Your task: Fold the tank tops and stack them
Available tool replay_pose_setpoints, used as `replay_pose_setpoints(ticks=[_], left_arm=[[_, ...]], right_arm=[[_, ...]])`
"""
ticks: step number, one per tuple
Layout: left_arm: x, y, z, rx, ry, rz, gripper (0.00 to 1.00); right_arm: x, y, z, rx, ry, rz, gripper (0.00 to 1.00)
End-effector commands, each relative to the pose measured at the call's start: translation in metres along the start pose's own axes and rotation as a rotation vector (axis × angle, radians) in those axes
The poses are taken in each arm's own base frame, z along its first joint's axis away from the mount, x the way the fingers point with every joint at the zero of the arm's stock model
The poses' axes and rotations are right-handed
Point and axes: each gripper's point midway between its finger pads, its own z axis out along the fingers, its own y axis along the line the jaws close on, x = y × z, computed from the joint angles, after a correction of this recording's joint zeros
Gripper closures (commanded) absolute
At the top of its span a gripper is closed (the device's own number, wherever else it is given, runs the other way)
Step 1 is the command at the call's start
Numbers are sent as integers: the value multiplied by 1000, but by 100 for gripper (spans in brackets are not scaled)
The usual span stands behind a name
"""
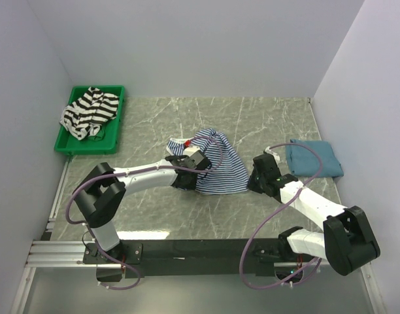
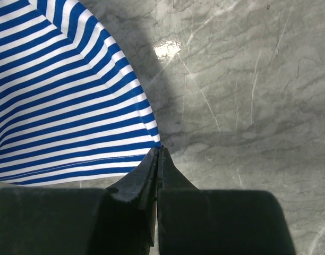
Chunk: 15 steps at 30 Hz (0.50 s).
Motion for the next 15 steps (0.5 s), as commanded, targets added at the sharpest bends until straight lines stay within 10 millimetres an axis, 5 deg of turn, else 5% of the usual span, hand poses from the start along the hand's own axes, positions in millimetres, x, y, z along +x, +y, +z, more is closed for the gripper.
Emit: replay_pose_setpoints(ticks=[1,8,11,15], left_arm=[[-18,-3,-5,-10,-59,8,59],[-33,5,-20,-38,-112,-1,99],[-50,8,-40,-20,-158,-25,99],[-103,24,-102,105,-271,-186,99]], right_arm=[[-7,1,-1,-19,-35,5,100],[-15,3,-6,-26,-52,15,100],[-28,10,-15,-53,-76,18,100],[-65,29,-47,-119,-144,41,100]])
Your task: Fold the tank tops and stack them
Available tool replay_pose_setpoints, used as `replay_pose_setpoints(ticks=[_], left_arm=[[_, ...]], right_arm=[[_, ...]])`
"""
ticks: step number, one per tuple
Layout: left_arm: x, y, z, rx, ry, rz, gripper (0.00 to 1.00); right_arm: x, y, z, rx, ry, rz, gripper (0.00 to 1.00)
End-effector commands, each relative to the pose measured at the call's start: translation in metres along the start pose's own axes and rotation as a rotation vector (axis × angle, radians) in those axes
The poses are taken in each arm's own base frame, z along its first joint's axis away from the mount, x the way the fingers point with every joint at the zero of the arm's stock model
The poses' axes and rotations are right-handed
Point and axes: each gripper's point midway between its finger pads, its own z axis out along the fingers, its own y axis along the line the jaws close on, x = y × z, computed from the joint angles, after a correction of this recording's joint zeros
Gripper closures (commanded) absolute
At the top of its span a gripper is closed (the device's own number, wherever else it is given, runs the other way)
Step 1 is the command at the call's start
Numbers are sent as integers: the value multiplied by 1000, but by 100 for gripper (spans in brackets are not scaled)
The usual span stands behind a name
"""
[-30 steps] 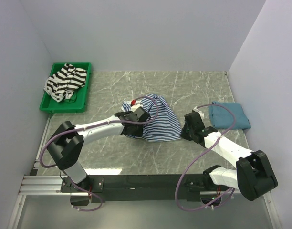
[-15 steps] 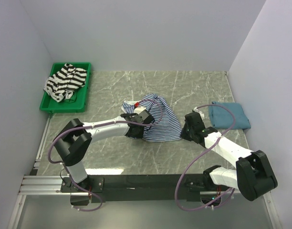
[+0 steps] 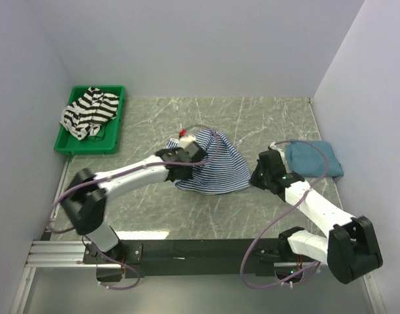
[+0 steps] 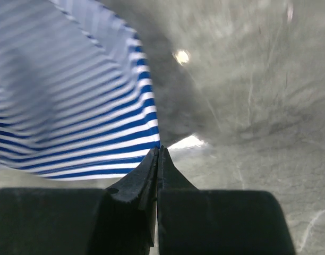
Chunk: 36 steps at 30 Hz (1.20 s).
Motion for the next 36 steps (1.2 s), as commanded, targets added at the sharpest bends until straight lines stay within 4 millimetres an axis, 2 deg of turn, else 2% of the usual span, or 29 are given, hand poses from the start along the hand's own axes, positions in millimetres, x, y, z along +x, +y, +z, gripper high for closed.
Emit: replay_pose_setpoints(ticks=[1,2,3,4,5,6,7,8,9,10,12,13,15,16,18,19,21,22,25,26,28,29,30,31,32,33,34,35,36], left_arm=[[-92,25,-69,127,-203,-234,99],[-104,33,-80,154,-232,-274,99],[-130,55,-104,184,-308,-360,99],[-144,62,-119,219,-354,-404,100],[-155,71,-133,240,-392,-442,99],[-176,89,-163,269,-479,-501,99],[-186,96,-180,285,-530,-526,99],[-195,103,-198,299,-576,-552,99],[-209,113,-232,336,-656,-586,99],[-214,118,-249,355,-696,-603,99],[-226,132,-300,424,-803,-665,100],[-228,136,-316,456,-839,-680,99],[-230,148,-357,531,-928,-729,100],[-230,151,-368,552,-953,-741,99],[-233,161,-396,595,-1018,-767,100],[-234,164,-403,599,-1035,-778,99],[-241,169,-416,608,-1084,-792,99],[-244,170,-417,602,-1097,-795,99],[-262,169,-413,578,-1133,-802,99],[-271,162,-401,559,-1123,-790,100],[-287,154,-397,574,-1146,-779,99],[-298,145,-380,559,-1130,-766,100],[-307,148,-372,545,-1140,-767,99],[-318,137,-373,610,-1156,-726,100],[-334,130,-353,612,-1134,-720,99],[-347,141,-342,595,-1143,-724,99],[-357,131,-340,675,-1137,-682,100],[-379,128,-327,692,-1148,-673,99],[-393,137,-322,686,-1165,-670,100]], right_arm=[[-58,33,-38,-113,-138,22,100],[-78,45,-54,-144,-175,33,100],[-93,51,-68,-169,-211,44,100],[-119,66,-92,-211,-277,51,100],[-129,70,-105,-219,-300,53,100],[-143,73,-120,-225,-344,54,100],[-169,85,-150,-262,-420,60,100],[-178,87,-164,-266,-442,61,100],[-189,90,-178,-277,-475,62,100],[-209,99,-211,-314,-545,63,100],[-221,104,-240,-337,-588,61,100],[-233,109,-270,-372,-649,66,100],[-241,113,-300,-411,-704,74,100],[-248,118,-327,-454,-751,74,100],[-255,123,-349,-489,-785,75,100],[-260,127,-368,-517,-821,70,100],[-268,134,-375,-539,-837,60,100],[-273,137,-388,-552,-866,50,100],[-289,146,-383,-541,-882,32,100],[-297,153,-372,-541,-877,21,100],[-307,160,-357,-543,-872,2,100],[-319,168,-342,-548,-868,-6,100],[-325,171,-331,-553,-855,-19,100],[-334,174,-325,-551,-860,-21,100],[-347,181,-305,-556,-852,-29,100],[-355,184,-295,-564,-845,-30,100],[-367,188,-297,-590,-856,-38,100],[-381,192,-273,-583,-838,-38,100],[-394,199,-288,-609,-876,-46,100]])
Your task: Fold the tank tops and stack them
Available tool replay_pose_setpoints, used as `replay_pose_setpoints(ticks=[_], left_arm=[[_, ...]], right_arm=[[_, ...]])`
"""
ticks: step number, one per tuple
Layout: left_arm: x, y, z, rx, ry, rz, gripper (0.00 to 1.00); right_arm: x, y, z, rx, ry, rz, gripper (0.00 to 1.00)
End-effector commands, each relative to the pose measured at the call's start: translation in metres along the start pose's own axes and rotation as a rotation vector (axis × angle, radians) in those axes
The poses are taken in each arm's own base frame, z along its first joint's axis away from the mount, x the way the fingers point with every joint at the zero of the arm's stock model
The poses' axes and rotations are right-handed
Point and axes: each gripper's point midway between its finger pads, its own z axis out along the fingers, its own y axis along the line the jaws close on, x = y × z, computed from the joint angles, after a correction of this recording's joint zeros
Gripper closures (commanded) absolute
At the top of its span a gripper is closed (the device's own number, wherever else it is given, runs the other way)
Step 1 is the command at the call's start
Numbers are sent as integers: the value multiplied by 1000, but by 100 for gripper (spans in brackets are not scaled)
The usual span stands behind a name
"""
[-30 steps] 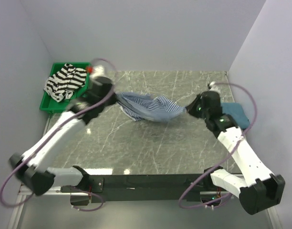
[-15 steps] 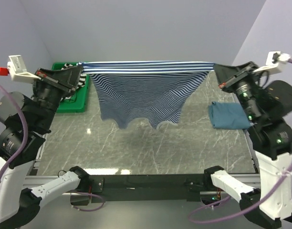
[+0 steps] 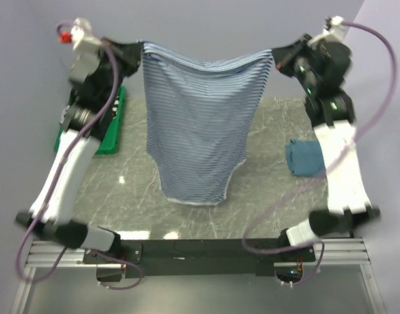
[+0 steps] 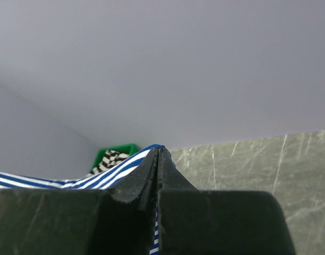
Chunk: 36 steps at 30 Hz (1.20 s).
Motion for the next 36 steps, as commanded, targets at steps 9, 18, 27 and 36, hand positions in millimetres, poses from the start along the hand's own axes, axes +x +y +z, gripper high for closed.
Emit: replay_pose_setpoints(ticks=[9,18,27,36], left_arm=[[-69,-40,90,404,-7,13,99],[17,68,14,151,145,-115,99],[216,241,-125,-264,548,-301,100],[291,285,-231,-502,769,-424,87]], right_arm=[[-56,15,74,-124,-106,-48,100],[115,-87,33,92,221,71,100],[340,-225,-91,438,662,132,100],[408,-258,-162,592,838,230,79]])
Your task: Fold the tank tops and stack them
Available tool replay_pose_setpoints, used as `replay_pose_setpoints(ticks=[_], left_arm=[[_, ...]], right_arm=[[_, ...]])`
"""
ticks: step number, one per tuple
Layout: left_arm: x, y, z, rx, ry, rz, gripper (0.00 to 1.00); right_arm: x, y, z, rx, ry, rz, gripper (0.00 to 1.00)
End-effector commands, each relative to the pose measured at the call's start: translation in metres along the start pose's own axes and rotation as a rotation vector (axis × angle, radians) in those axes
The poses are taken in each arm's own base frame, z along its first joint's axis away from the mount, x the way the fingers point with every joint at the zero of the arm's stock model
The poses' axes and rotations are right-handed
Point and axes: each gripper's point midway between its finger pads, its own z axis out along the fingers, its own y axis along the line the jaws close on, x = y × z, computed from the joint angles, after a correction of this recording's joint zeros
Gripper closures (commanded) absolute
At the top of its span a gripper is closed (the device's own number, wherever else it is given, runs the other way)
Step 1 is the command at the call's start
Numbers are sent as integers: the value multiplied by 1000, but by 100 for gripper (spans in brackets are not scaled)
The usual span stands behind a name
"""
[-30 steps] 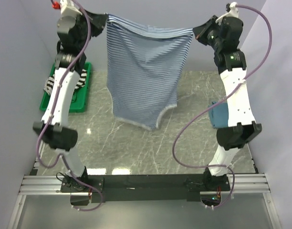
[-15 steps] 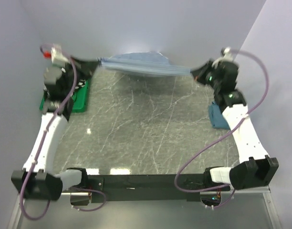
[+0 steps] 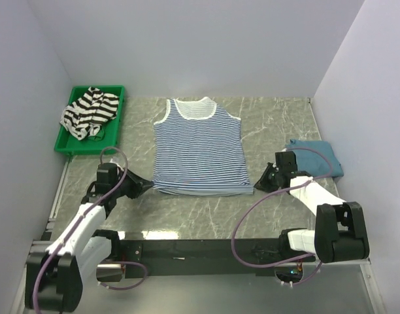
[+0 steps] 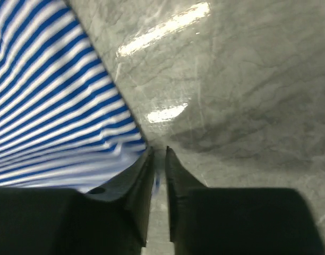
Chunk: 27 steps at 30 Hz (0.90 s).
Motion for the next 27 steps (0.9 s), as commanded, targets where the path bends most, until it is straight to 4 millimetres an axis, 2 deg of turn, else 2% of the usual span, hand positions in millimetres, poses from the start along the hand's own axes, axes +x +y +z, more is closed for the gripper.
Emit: replay_pose_setpoints(ticks=[1,2,3,5,6,8,10,11,12,13,14,15,16,17,18,19,20,21,22,23,24,25,26,27], left_arm=[[0,-24,-20,63,-24,30,80],[5,-25,-23,66,-11,37,72],[7,-26,-26,62,-8,42,55],[10,-25,-35,37,-12,53,45],[4,-28,-40,30,-41,74,42],[-2,-25,-48,-11,-85,87,40],[-23,-36,-53,-23,-174,125,38],[-31,-40,-53,-33,-198,134,38],[-43,-54,-58,-24,-229,158,39],[-53,-53,-49,-68,-233,155,40],[-64,-60,-46,-67,-249,153,41],[-78,-82,-49,-33,-273,168,44],[-89,-82,-37,-62,-258,153,45],[-104,-89,-35,-60,-282,145,45],[-124,-115,-41,-28,-323,167,48],[-140,-110,-30,-79,-325,147,48],[-152,-131,-35,-51,-343,178,49],[-166,-129,-32,-75,-350,163,50],[-179,-131,-37,-84,-377,152,50],[-187,-138,-42,-70,-394,161,50],[-196,-150,-49,-47,-420,166,50],[-208,-152,-57,-48,-448,156,50],[-215,-163,-66,-26,-470,165,50],[-219,-167,-72,-21,-483,167,49]], right_arm=[[-15,0,-12,4,-84,18,76],[-16,-2,-16,13,-99,24,69],[-16,-3,-19,16,-107,28,66],[-18,-1,-33,9,-138,23,57],[-18,0,-38,13,-152,15,57],[-22,15,-54,-39,-197,-16,55],[-13,40,-63,-64,-219,-97,54],[-11,64,-70,-104,-227,-114,54],[-6,77,-72,-114,-229,-139,54],[18,100,-67,-134,-189,-218,54],[22,125,-74,-176,-190,-219,54],[31,142,-75,-196,-184,-244,54],[57,159,-64,-189,-153,-322,54],[61,188,-71,-232,-158,-326,56],[75,206,-69,-256,-136,-356,58],[107,219,-52,-243,-77,-419,61],[115,256,-62,-307,-77,-436,63],[137,261,-38,-261,-34,-485,63],[152,273,-33,-259,-19,-518,63],[167,310,-47,-316,-39,-552,63],[186,310,-21,-262,-14,-595,63],[196,317,-15,-254,-5,-615,63],[205,339,-20,-295,-5,-615,63],[220,336,0,-263,20,-639,63]])
